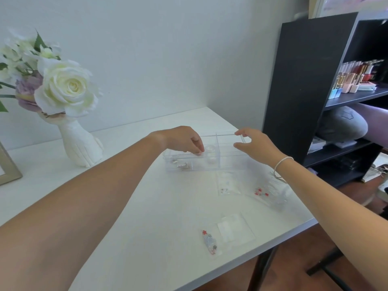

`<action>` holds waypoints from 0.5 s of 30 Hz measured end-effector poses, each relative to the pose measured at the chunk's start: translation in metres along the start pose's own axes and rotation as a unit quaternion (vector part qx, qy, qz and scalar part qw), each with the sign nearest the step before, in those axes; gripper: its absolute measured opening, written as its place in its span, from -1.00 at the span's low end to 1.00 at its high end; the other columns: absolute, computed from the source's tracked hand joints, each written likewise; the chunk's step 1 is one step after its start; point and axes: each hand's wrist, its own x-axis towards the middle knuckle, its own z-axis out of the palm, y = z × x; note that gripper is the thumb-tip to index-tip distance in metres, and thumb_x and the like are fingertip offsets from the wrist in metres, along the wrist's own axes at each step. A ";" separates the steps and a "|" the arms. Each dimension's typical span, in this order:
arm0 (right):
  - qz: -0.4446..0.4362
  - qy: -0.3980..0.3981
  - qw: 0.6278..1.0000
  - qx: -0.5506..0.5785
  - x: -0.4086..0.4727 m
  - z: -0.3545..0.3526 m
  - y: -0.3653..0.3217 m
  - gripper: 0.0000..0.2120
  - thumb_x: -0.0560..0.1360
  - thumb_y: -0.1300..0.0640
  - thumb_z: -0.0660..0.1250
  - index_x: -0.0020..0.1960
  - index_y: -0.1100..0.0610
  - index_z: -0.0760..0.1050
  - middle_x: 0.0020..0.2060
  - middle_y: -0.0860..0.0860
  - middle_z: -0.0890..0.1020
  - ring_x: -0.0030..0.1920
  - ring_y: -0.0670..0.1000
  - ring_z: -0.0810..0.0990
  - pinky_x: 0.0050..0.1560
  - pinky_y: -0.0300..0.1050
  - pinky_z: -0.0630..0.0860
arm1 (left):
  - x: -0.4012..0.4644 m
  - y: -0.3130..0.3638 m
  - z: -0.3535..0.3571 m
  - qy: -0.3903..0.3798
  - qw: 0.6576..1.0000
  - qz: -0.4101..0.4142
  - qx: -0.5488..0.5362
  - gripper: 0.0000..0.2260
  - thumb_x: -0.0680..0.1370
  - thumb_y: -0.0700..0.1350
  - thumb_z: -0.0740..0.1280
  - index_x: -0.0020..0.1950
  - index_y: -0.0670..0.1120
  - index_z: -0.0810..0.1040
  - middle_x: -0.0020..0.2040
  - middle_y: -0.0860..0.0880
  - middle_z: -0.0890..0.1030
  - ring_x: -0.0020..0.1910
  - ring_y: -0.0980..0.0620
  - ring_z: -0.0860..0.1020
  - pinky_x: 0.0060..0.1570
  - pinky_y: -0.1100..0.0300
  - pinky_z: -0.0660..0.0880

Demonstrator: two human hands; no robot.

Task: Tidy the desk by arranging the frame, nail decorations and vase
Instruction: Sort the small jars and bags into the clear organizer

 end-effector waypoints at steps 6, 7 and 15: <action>0.005 0.007 1.000 0.005 0.003 0.002 0.002 -0.67 0.49 0.08 0.29 0.25 0.04 0.42 0.28 0.04 0.45 0.24 0.04 0.42 0.12 -0.18 0.31 | 0.009 0.008 -0.002 -0.039 0.998 -0.041 0.040 -0.92 0.40 -0.01 0.44 -0.13 0.09 0.61 -0.24 0.19 0.57 -0.25 0.13 0.47 -0.27 0.28 0.37; 0.006 0.007 1.000 0.006 0.003 0.003 0.003 -0.67 0.49 0.08 0.28 0.25 0.04 0.42 0.28 0.04 0.45 0.24 0.04 0.42 0.11 -0.18 0.30 | 0.010 0.008 -0.002 -0.042 0.997 -0.044 0.039 -0.92 0.39 -0.01 0.44 -0.14 0.09 0.61 -0.24 0.19 0.57 -0.26 0.14 0.47 -0.28 0.29 0.36; 0.011 0.010 1.000 0.016 0.004 0.005 0.006 -0.71 0.50 0.06 0.28 0.22 0.03 0.45 0.28 0.02 0.46 0.25 0.03 0.43 0.11 -0.20 0.30 | 0.007 0.005 0.001 -0.018 0.999 -0.027 0.006 -0.95 0.42 -0.04 0.42 -0.14 0.09 0.61 -0.20 0.16 0.58 -0.25 0.14 0.48 -0.31 0.31 0.35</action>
